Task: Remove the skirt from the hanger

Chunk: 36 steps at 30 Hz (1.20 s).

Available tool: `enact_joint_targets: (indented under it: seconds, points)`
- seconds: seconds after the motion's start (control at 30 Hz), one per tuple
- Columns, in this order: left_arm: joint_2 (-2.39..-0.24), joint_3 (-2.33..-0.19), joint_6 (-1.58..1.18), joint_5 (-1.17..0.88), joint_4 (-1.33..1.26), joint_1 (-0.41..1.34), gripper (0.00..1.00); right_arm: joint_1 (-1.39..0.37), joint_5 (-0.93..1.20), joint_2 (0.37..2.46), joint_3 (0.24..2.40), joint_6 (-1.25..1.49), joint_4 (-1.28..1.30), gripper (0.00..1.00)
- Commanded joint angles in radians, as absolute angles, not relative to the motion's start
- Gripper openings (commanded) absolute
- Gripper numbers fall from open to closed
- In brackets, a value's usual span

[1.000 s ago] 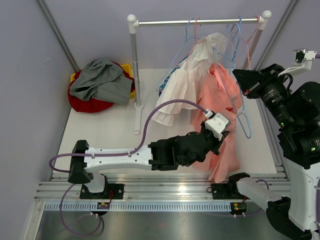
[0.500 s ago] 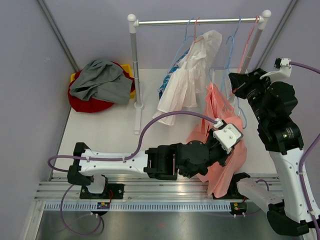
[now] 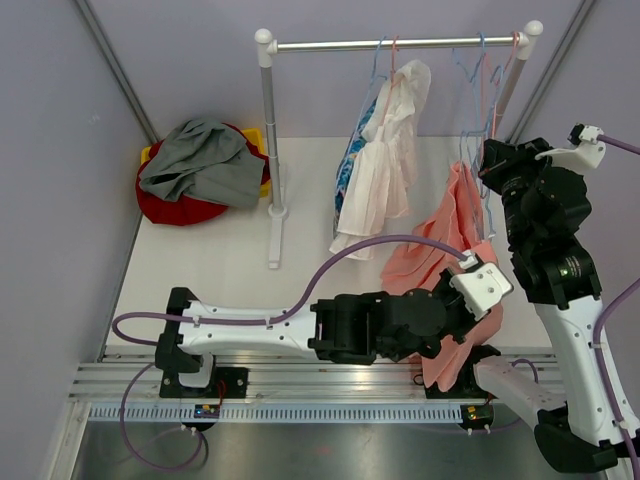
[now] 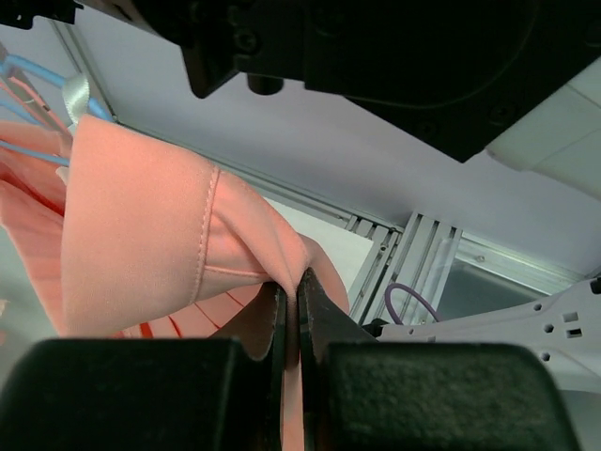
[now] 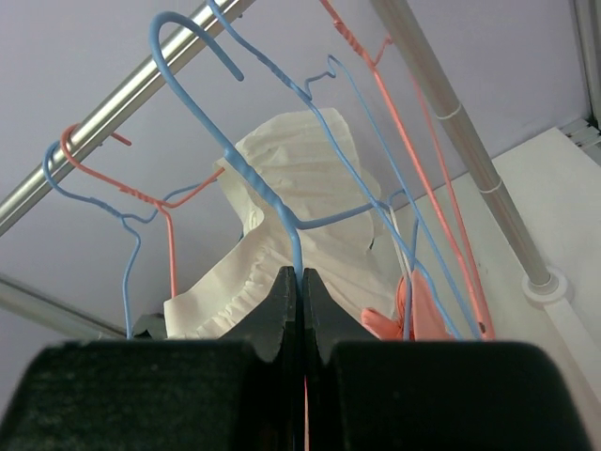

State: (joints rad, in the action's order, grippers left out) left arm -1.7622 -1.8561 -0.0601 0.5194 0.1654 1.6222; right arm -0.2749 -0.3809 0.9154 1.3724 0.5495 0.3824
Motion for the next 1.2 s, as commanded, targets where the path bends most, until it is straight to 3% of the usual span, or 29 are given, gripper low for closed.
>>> enact_joint_targets:
  seconds: [0.0, 0.2, 0.53, 0.67, 0.93, 1.17]
  points:
    - [-1.738, -1.924, -0.043, 0.442, 0.100, 1.647, 0.00, -0.278, -0.475, 0.923, 1.374, 0.552, 0.256, 0.00]
    - [-1.698, -1.876, -0.032, 0.452, 0.098, 1.692, 0.00, -0.279, -0.479, 0.962, 1.382, 0.509, 0.219, 0.00]
    - [-1.496, -1.442, -0.163, 0.526, -0.023, 1.730, 0.00, -0.279, -0.385, 1.022, 1.546, 0.459, 0.265, 0.00]
    - [-1.486, -1.384, -0.164, 0.679, -0.017, 1.706, 0.00, -0.278, -0.348, 0.993, 1.604, 0.500, 0.340, 0.00]
    - [-1.529, -1.425, -0.152, 0.730, -0.035, 1.458, 0.00, -0.278, -0.096, 0.956, 1.761, 0.673, 0.673, 0.00]
    - [-1.706, -1.738, -0.146, 0.683, 0.171, 1.211, 0.00, -0.279, 0.064, 0.956, 1.929, 0.718, 1.025, 0.00]
